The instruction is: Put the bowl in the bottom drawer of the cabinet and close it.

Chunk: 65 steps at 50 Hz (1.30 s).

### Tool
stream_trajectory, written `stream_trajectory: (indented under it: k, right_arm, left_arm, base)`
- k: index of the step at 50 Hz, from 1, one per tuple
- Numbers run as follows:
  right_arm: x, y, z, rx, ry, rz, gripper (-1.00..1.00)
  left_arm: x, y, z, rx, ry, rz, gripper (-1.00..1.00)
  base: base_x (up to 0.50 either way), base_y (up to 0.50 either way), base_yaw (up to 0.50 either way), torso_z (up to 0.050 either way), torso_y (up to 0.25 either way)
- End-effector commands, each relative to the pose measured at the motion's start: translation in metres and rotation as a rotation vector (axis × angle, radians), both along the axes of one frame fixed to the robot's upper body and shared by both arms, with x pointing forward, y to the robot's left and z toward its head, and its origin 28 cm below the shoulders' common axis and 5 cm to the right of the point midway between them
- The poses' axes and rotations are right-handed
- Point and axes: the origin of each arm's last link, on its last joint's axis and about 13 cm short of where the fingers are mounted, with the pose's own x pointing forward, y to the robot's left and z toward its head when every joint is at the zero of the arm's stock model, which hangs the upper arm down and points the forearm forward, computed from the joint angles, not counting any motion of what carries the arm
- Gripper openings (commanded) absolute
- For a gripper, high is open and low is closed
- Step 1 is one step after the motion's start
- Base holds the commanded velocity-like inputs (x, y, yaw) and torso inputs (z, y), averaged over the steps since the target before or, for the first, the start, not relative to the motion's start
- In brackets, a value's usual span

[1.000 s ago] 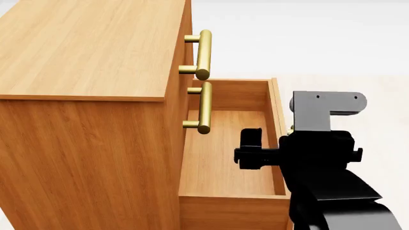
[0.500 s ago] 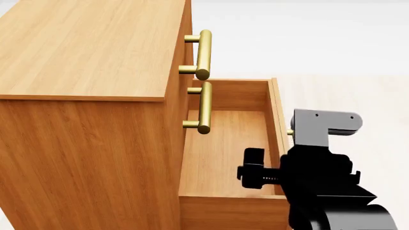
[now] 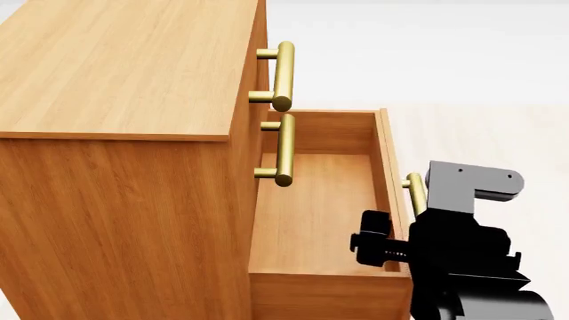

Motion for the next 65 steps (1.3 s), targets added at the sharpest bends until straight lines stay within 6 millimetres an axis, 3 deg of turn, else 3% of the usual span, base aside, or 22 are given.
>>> stream_trajectory:
  k: [1, 29, 31, 45, 54, 65]
  right_arm:
    - [0.000, -0.010, -0.009, -0.045, 0.013, -0.070, 1.00]
    - [0.001, -0.020, -0.013, -0.119, -0.005, -0.158, 1.00]
    - [-0.001, -0.015, -0.003, -0.013, -0.069, -0.080, 1.00]
    - [-0.019, -0.004, 0.022, 0.012, -0.162, 0.028, 1.00]
    - [-0.029, -0.008, 0.036, -0.059, -0.250, -0.007, 1.00]
    - [-0.040, -0.026, 0.065, -0.124, -0.386, -0.143, 1.00]
  left_arm:
    - [0.000, 0.000, 0.000, 0.000, 0.000, 0.001, 1.00]
    - [0.001, 0.001, -0.002, -0.001, 0.000, 0.002, 1.00]
    - [0.001, 0.000, -0.002, 0.000, 0.000, 0.002, 1.00]
    - [0.001, 0.000, -0.002, -0.002, 0.001, 0.003, 1.00]
    - [0.001, 0.000, -0.001, 0.000, 0.000, 0.003, 1.00]
    - [0.000, 0.000, -0.001, 0.001, 0.000, 0.003, 1.00]
  base:
    - [0.00, 0.00, 0.00, 0.000, 0.000]
    - [0.00, 0.00, 0.00, 0.000, 0.000]
    - [0.00, 0.00, 0.00, -0.008, 0.000]
    - [0.00, 0.00, 0.00, 0.000, 0.000]
    - [0.00, 0.00, 0.00, 0.000, 0.000]
    - [0.00, 0.00, 0.00, 0.000, 0.000]
